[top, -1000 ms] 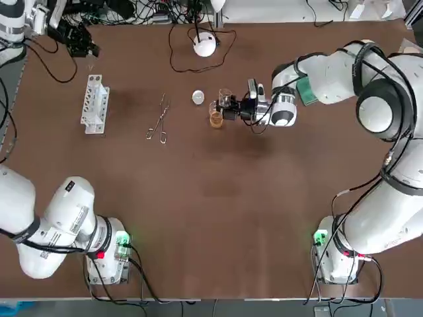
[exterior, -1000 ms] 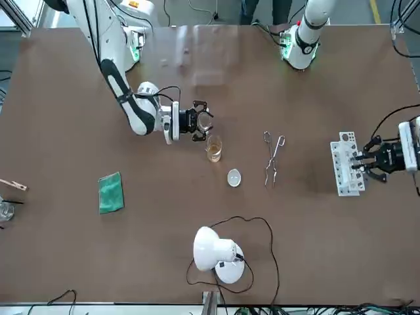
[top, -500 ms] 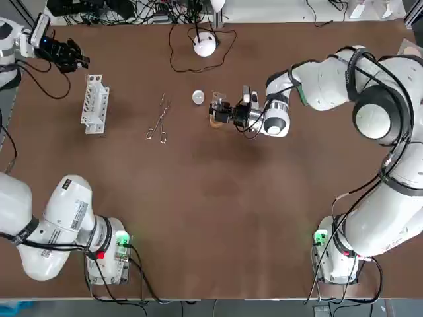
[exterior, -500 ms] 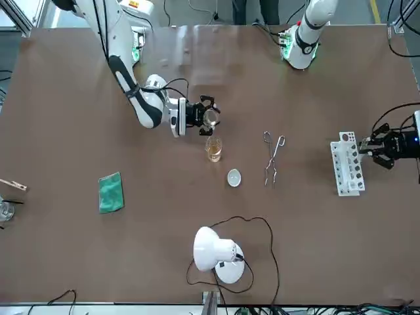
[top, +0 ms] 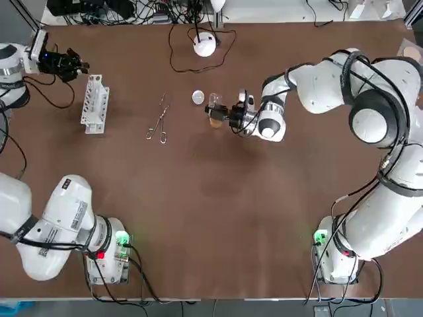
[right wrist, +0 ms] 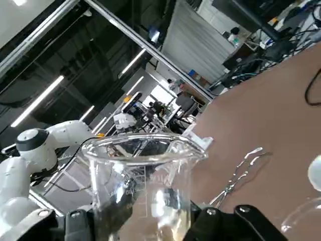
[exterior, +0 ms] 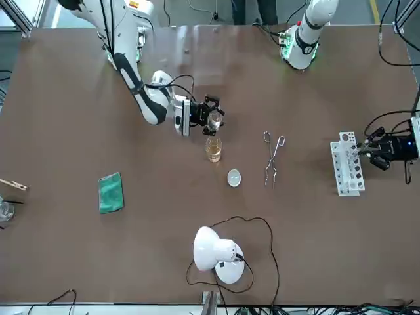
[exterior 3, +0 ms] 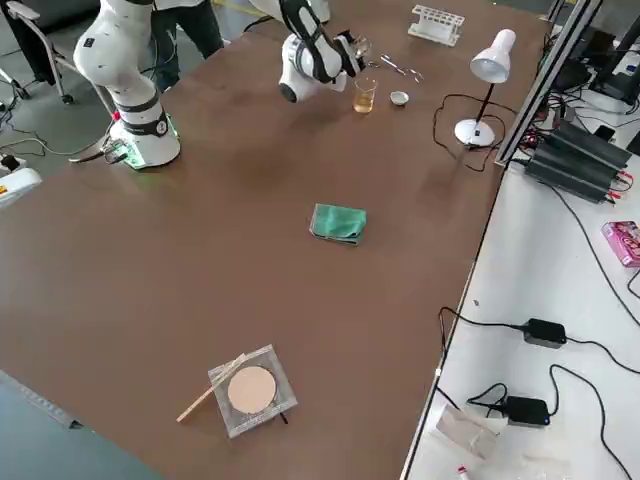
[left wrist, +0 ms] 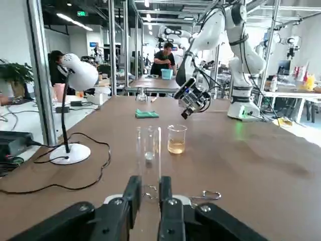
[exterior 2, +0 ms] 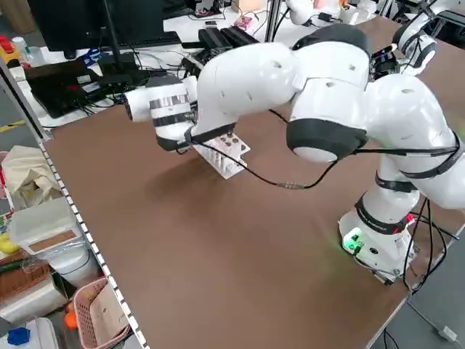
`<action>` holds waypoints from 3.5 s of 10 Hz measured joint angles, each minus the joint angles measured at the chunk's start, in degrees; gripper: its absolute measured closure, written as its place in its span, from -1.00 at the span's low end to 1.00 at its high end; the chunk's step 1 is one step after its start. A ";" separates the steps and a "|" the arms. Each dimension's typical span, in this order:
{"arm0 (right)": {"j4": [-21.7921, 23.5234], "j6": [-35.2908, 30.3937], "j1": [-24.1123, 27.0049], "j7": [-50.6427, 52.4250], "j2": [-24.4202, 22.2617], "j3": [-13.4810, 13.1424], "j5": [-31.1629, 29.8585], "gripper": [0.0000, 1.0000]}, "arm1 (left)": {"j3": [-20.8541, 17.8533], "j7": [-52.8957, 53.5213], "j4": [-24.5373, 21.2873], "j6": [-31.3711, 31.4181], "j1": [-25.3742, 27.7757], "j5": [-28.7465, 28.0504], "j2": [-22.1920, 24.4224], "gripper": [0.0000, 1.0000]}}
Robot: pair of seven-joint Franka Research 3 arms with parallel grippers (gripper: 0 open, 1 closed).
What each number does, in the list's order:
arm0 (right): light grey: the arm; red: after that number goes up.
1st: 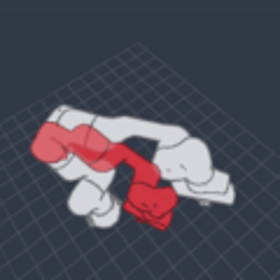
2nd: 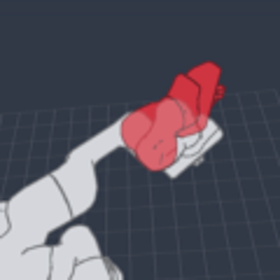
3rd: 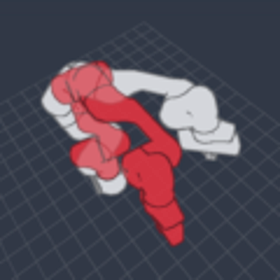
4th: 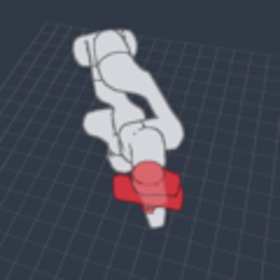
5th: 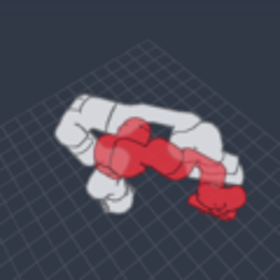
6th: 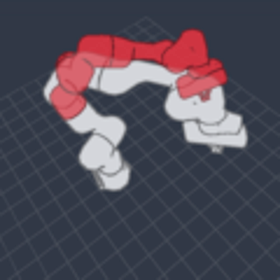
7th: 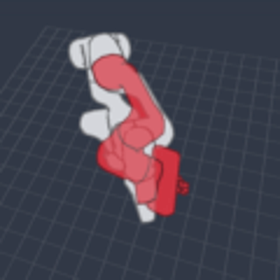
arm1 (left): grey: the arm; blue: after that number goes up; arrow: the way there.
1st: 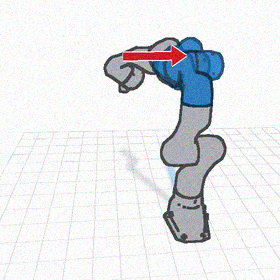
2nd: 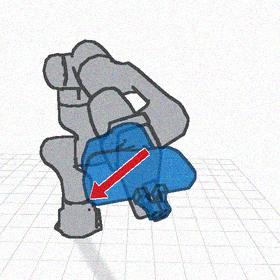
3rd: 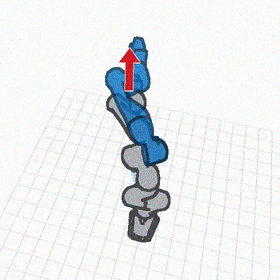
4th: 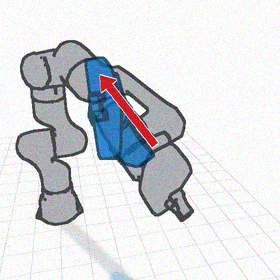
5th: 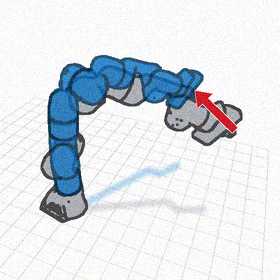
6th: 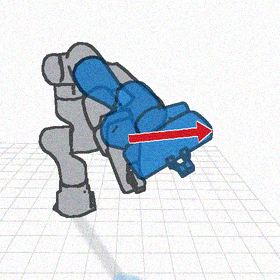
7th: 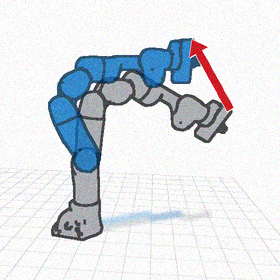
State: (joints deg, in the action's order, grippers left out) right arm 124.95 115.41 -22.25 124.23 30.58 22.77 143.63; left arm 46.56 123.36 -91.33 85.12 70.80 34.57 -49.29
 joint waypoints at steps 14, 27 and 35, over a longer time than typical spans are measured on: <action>-2.31 4.40 -3.10 -16.92 1.37 -0.01 2.22 0.22 | -3.36 3.58 -1.92 -2.27 0.06 6.06 -2.66 0.58; -3.24 6.53 -2.87 -25.75 1.36 -0.31 2.37 0.22 | -4.45 5.87 -3.35 -1.41 1.54 6.24 -3.88 0.58; -3.59 7.78 -2.62 -30.45 0.43 -0.35 2.37 0.22 | -4.79 6.39 -3.49 0.34 1.59 6.23 -7.33 0.58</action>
State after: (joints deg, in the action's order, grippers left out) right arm 121.36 123.19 -24.86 93.78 31.00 22.42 146.00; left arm 41.77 129.75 -94.83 85.47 72.39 40.81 -56.61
